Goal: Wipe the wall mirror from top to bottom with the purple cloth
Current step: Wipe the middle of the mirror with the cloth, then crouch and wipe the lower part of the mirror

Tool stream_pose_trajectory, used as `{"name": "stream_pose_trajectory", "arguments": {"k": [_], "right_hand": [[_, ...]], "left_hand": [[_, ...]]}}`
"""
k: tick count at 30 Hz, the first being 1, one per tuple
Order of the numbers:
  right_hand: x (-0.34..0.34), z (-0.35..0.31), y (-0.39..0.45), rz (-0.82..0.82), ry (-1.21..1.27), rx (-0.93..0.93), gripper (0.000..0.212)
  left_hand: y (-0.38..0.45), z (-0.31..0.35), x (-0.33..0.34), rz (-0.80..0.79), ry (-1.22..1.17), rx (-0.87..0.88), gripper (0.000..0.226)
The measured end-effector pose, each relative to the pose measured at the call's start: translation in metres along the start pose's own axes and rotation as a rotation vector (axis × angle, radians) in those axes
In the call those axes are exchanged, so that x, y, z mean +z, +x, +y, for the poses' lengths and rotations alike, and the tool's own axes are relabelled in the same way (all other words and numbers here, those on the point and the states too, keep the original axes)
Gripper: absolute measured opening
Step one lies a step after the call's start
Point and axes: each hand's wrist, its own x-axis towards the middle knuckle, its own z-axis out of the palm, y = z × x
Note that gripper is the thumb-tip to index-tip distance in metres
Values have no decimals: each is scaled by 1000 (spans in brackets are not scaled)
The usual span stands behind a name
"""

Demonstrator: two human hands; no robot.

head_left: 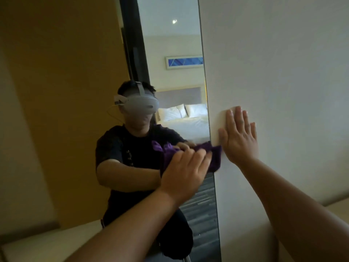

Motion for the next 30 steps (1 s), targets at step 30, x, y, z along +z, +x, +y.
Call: {"name": "stream_pose_trajectory", "arguments": {"k": [30], "right_hand": [[70,-199,-220,-48,279,-548,57]], "left_hand": [[-271,10,-170,-329,-230,-240,32]]}}
